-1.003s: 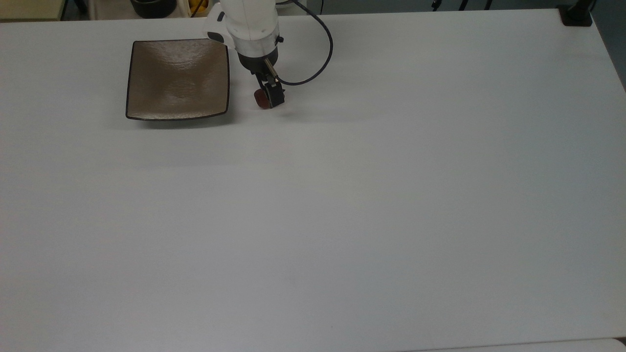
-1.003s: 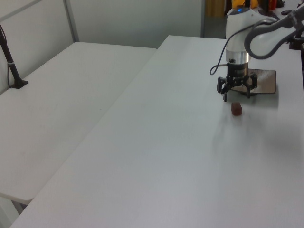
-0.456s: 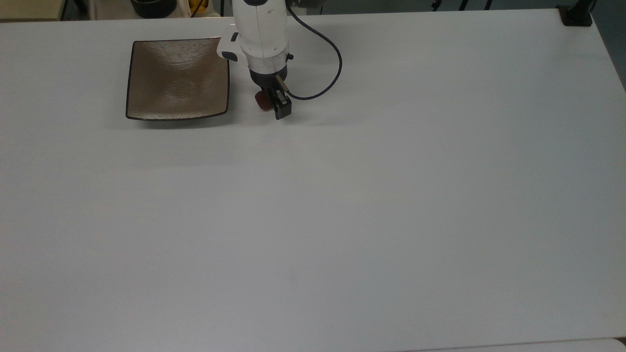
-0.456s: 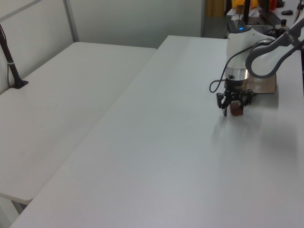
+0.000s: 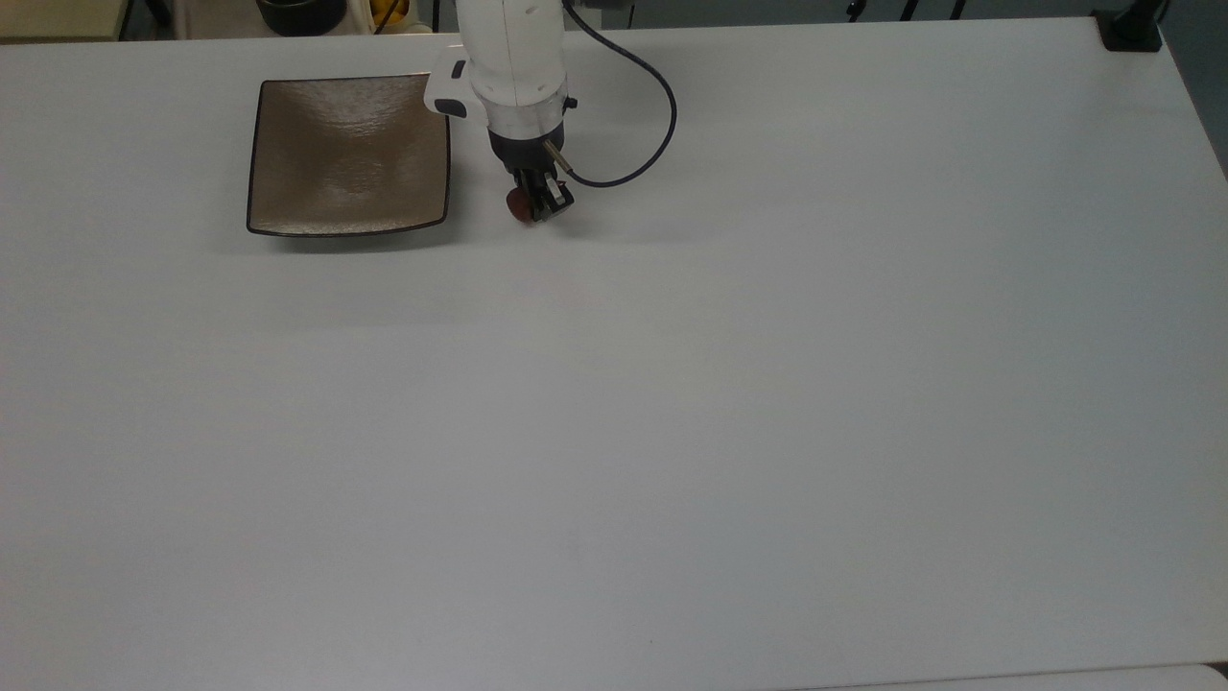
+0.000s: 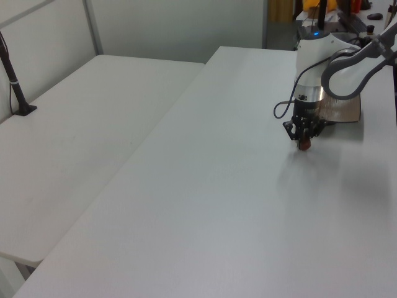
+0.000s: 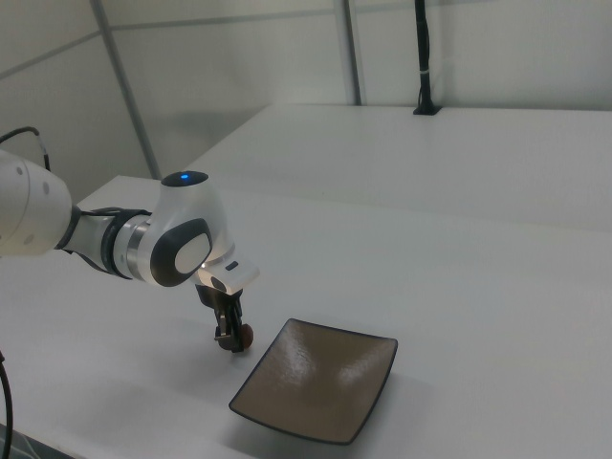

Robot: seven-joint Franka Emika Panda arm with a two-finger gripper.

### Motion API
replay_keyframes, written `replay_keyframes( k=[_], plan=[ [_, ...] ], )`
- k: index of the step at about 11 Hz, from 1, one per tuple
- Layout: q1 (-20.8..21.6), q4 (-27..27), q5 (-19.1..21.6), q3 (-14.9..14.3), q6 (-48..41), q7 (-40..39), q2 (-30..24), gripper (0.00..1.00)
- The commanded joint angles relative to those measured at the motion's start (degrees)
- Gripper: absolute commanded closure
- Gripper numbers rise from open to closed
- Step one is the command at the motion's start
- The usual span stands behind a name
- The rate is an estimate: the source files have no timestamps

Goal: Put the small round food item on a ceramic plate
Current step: 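Lift the gripped food item up off the table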

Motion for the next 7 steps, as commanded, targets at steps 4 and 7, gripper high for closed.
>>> replay_keyframes(
  k=[4, 7],
  plan=[
    [-0.88, 5.82, -0.53, -0.13, -21.45, -32.24, -6.24, 0.79],
    [-2.55, 7.42, -6.13, -0.13, -25.98, -46.07, -7.91, 0.77]
  ],
)
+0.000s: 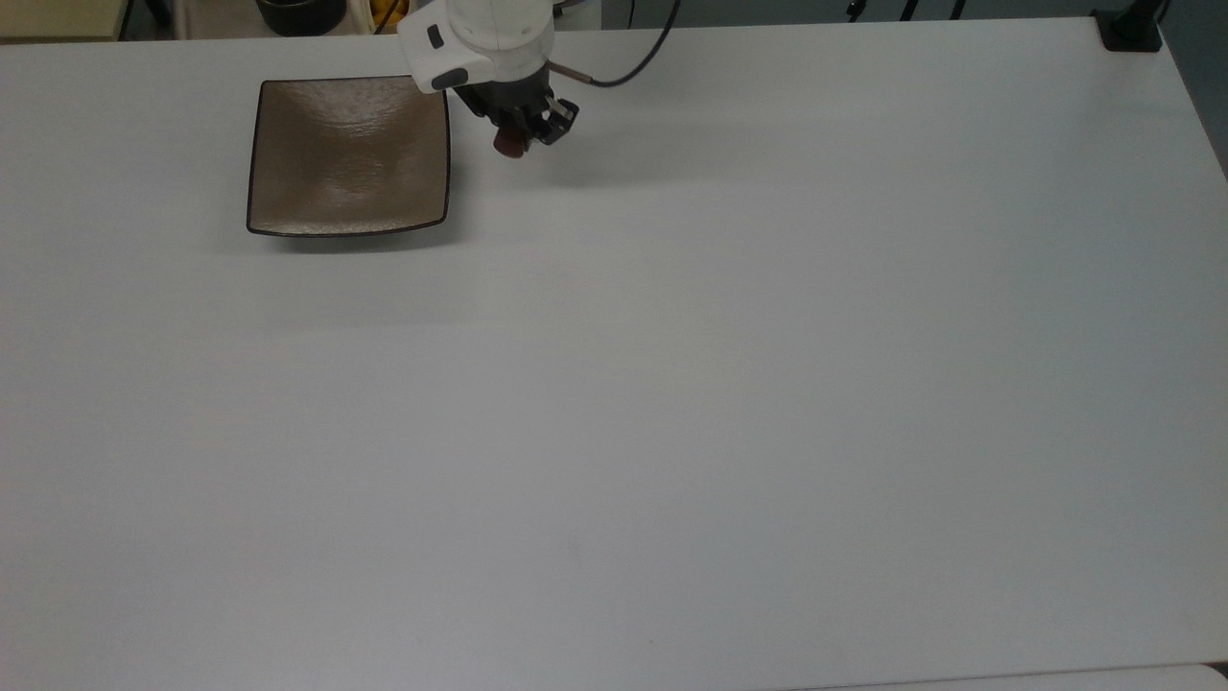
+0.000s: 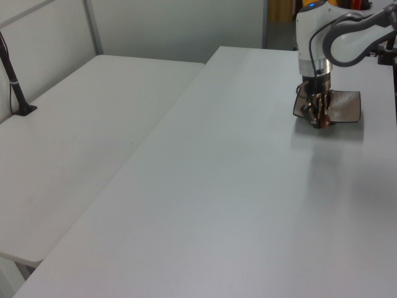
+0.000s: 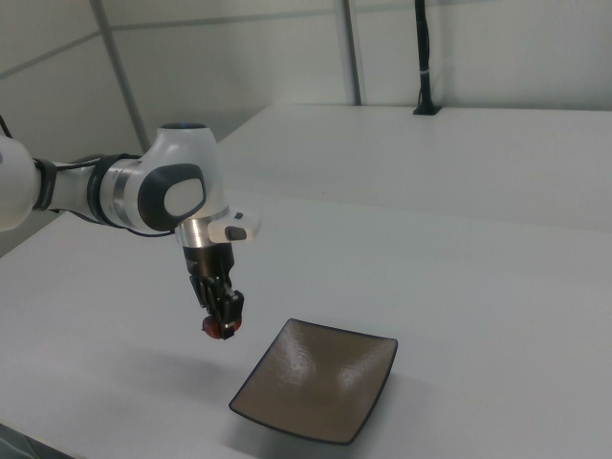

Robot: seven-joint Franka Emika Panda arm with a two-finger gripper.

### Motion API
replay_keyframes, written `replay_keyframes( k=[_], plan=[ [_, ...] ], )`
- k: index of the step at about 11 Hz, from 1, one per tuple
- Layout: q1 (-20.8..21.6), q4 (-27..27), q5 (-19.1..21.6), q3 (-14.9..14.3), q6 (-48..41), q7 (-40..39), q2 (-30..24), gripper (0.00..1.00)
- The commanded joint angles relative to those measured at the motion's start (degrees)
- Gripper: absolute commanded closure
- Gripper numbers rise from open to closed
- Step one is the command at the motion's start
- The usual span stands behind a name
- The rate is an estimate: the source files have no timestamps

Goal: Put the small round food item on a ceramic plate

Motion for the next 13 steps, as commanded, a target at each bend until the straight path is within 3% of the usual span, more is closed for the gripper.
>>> replay_keyframes(
  k=[1, 3, 4, 5, 6, 13],
  plan=[
    [-1.7, 0.49, -6.45, -0.09, -2.66, -12.28, -1.62, 0.77],
    [-4.16, 0.41, -10.07, -1.49, -0.92, -17.46, -1.27, 0.77],
    [-4.78, 0.41, -10.43, -3.93, 1.18, -20.62, -1.01, 0.72],
    [-4.79, 0.41, -10.43, -6.48, 3.46, -21.52, -0.74, 0.18],
    [-4.79, 0.41, -10.43, -7.37, 4.71, -21.53, -0.65, 0.0],
    [-4.7, 1.54, -9.12, -7.38, 4.8, -20.75, -0.83, 0.0]
  ],
)
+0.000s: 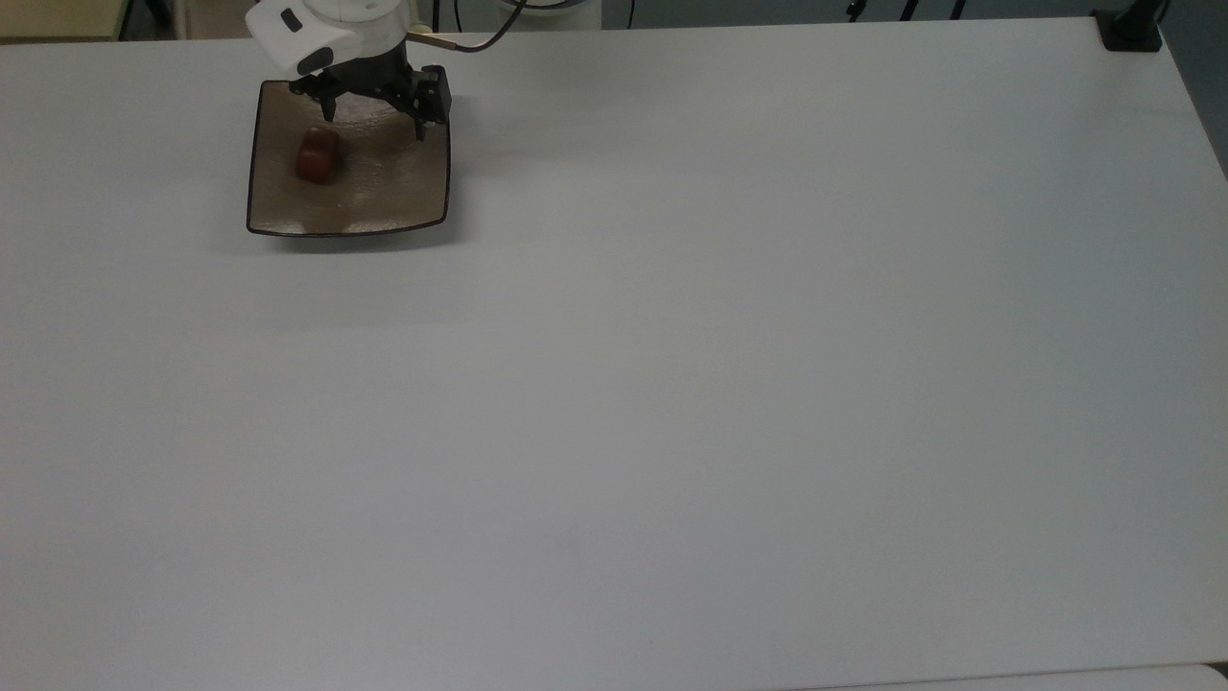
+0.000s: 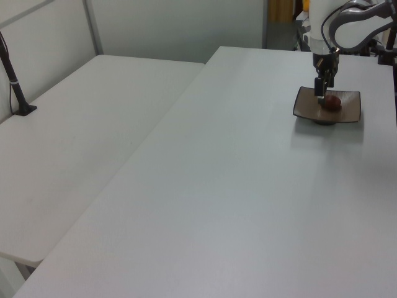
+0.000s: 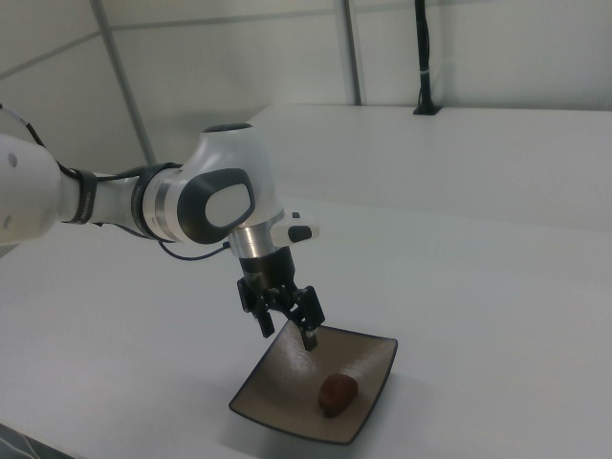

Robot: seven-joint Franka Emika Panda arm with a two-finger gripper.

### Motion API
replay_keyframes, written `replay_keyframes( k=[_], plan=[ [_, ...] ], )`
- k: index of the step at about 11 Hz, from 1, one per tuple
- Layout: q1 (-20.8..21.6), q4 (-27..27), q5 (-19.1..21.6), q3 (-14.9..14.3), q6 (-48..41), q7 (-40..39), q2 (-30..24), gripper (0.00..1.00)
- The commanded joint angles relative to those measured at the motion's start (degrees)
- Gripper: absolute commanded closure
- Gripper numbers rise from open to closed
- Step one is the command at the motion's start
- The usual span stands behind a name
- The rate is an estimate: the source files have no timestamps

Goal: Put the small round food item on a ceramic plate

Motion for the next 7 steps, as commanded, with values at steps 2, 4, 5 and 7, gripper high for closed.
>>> replay_keyframes(
  k=[2, 4, 5, 7],
  plan=[
    [1.27, 3.97, 5.99, 0.34, 0.34, 0.21, -0.43, 0.0],
    [1.36, 8.0, 13.29, 1.74, -1.94, 0.11, -0.35, 0.0],
    [1.36, 9.94, 15.5, 2.36, -3.43, 0.11, -0.35, 0.0],
    [1.36, 12.76, 16.92, 6.12, -4.93, 0.46, 0.0, 0.0]
  ],
)
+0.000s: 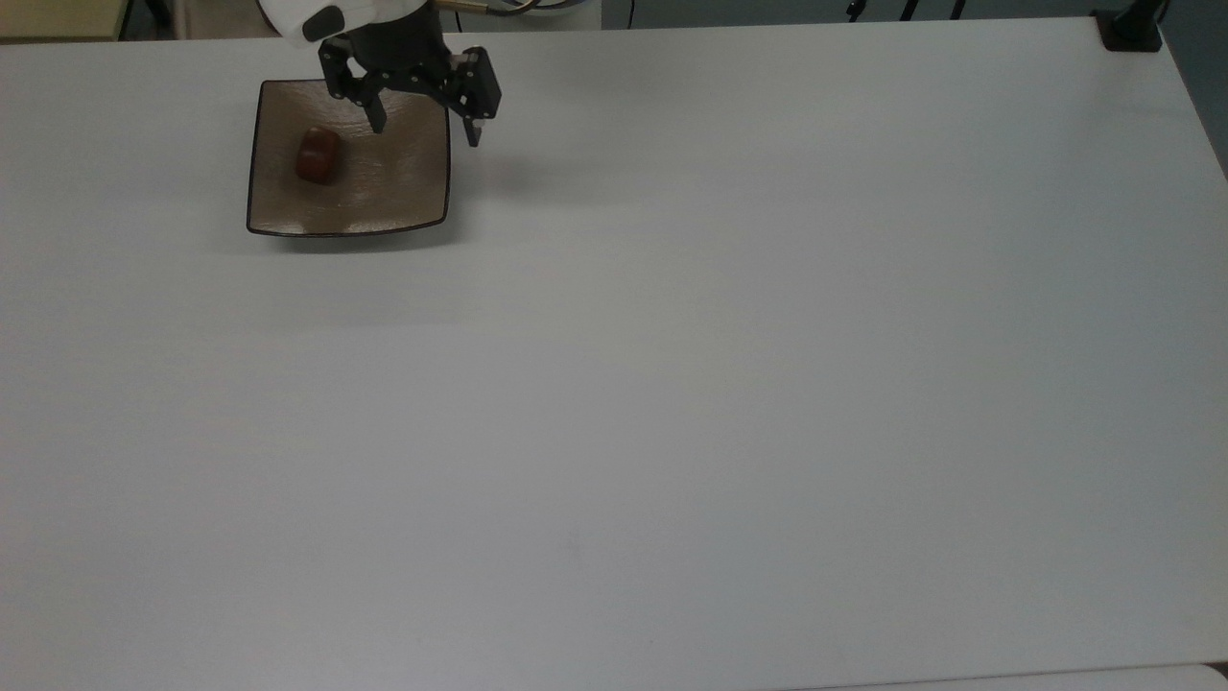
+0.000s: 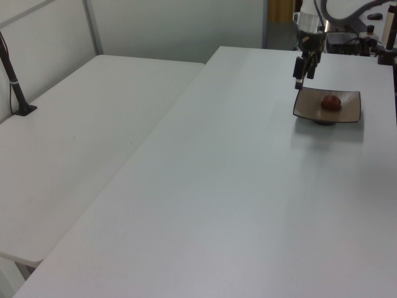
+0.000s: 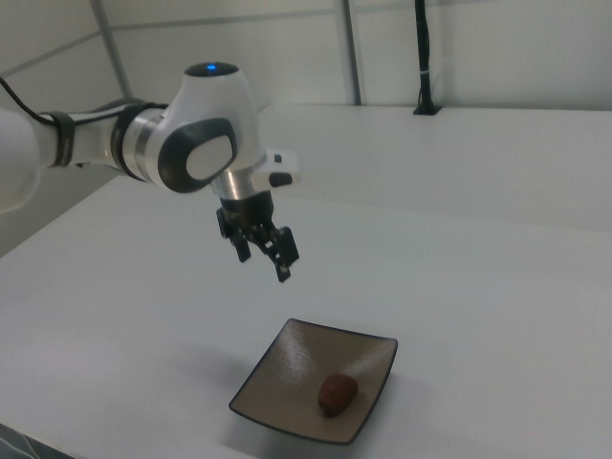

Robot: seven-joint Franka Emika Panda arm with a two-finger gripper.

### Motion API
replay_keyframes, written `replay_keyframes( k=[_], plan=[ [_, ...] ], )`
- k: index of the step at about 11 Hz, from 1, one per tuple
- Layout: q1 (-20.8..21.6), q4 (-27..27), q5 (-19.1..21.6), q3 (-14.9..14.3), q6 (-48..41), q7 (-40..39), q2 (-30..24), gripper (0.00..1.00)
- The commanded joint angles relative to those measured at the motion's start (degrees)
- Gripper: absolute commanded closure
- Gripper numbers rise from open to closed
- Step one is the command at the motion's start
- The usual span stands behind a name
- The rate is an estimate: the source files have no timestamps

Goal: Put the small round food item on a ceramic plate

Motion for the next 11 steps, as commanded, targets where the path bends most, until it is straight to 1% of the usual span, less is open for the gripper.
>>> replay_keyframes(
  k=[1, 2, 3, 4, 5, 6, 7, 8, 11],
  plan=[
    [0.24, 4.25, 2.03, 4.9, -5.11, 0.34, 0.17, 0.0],
    [0.24, 4.96, 1.94, 6.57, -6.69, 0.34, 0.25, 0.0],
    [0.24, 5.22, 1.86, 7.98, -6.45, 0.42, 0.25, 0.0],
    [1.28, 5.31, 0.9, 8.78, -6.1, 0.42, 0.6, 0.0],
    [2.77, 5.4, 0.45, 8.96, -6.09, 0.86, 1.13, 0.0],
    [3.22, 5.49, -0.94, 9.66, -6.18, 3.56, 1.39, 0.0],
    [3.84, 5.4, -4.52, 10.8, -6.18, 6.98, 1.92, 0.0],
    [3.84, 5.58, -6.04, 10.81, -6.01, 7.71, 2.18, 0.0],
    [3.23, 5.67, -5.35, 10.72, -5.74, 7.9, 2.1, 0.0]
  ],
)
